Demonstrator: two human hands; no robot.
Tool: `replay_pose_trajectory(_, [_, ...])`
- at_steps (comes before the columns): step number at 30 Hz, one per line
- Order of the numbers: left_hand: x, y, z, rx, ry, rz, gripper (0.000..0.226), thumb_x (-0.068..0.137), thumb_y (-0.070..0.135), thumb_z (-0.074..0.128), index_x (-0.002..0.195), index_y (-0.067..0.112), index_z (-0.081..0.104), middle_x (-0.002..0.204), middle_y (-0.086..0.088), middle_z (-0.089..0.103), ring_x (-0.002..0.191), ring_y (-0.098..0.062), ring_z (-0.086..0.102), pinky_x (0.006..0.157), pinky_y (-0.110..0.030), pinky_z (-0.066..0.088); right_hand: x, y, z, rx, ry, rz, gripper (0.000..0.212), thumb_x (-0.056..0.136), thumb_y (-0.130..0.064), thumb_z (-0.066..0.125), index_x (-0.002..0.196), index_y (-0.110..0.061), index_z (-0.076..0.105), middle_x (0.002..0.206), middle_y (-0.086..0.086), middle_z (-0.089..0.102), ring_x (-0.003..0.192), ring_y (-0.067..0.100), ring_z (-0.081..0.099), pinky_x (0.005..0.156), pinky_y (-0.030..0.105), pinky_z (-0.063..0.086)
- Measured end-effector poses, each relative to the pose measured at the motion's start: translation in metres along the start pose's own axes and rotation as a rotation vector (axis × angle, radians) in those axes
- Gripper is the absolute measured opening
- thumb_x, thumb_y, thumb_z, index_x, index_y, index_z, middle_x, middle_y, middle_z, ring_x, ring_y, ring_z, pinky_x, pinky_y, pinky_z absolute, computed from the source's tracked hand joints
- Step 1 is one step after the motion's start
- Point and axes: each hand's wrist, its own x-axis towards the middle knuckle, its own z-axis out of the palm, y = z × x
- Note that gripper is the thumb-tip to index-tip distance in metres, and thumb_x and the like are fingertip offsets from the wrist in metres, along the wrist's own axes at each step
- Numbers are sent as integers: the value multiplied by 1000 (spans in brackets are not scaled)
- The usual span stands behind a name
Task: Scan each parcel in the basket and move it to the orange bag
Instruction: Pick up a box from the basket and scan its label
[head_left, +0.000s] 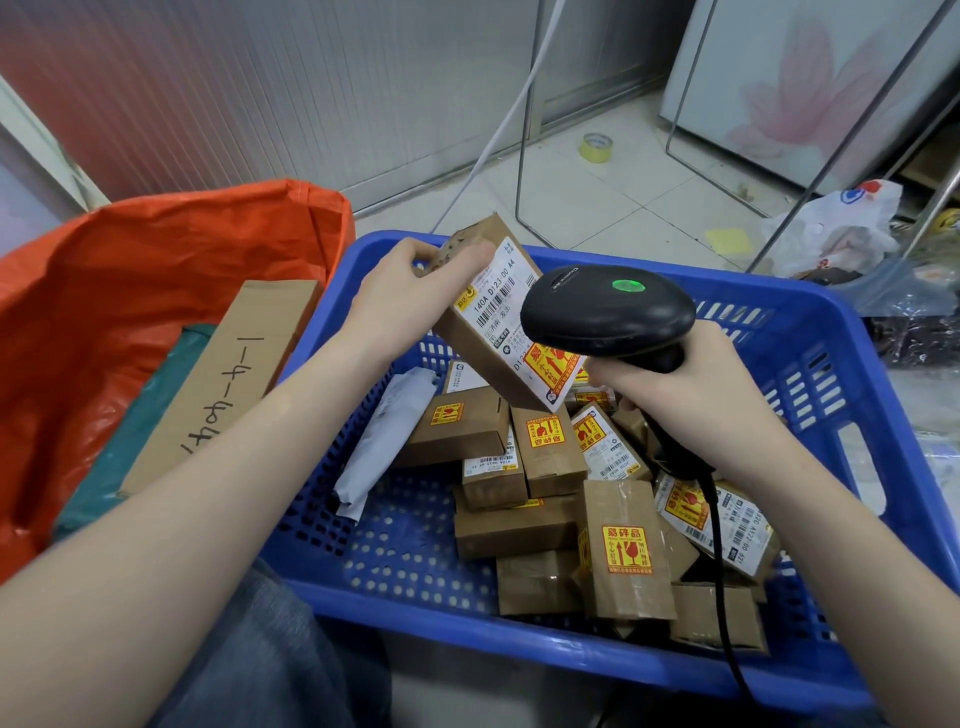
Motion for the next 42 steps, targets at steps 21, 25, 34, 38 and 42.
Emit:
replay_pose_trajectory(21, [-1,1,1,-207,-238,-2,29,81,31,70,108,33,60,113,10,66,103,-5,61,86,-25,43,3,5,-4,246,230,164,12,86,-24,65,85,-13,64,72,-5,65,54,-2,58,43,4,38])
replay_pose_trajectory(25, [-3,2,2,-178,-249,4,28,80,33,71,106,37,61,114,11,66,110,-5,59,93,-28,42,2,3,-4,235,222,162,11,87,-23,64,82,-14,63,72,-5,66,62,2,57,49,9,41])
replay_pose_trajectory(34, [-4,3,3,-147,-252,20,33,80,34,72,111,36,61,115,10,67,112,-6,57,98,-30,41,2,2,-1,234,216,175,18,87,-26,64,93,-9,64,81,1,67,74,9,60,62,23,41])
replay_pose_trajectory(38, [-3,2,3,-143,-243,16,34,80,36,72,112,36,61,116,11,66,113,-6,57,96,-30,41,1,1,-2,219,215,161,13,87,-24,63,83,-12,63,74,1,66,69,10,60,60,23,41])
replay_pose_trajectory(42, [-2,2,2,-176,-211,-1,30,81,34,72,109,36,62,111,15,66,108,-2,58,84,-21,40,1,1,-3,207,229,158,16,87,-22,63,77,-9,63,74,8,67,66,12,59,59,24,42])
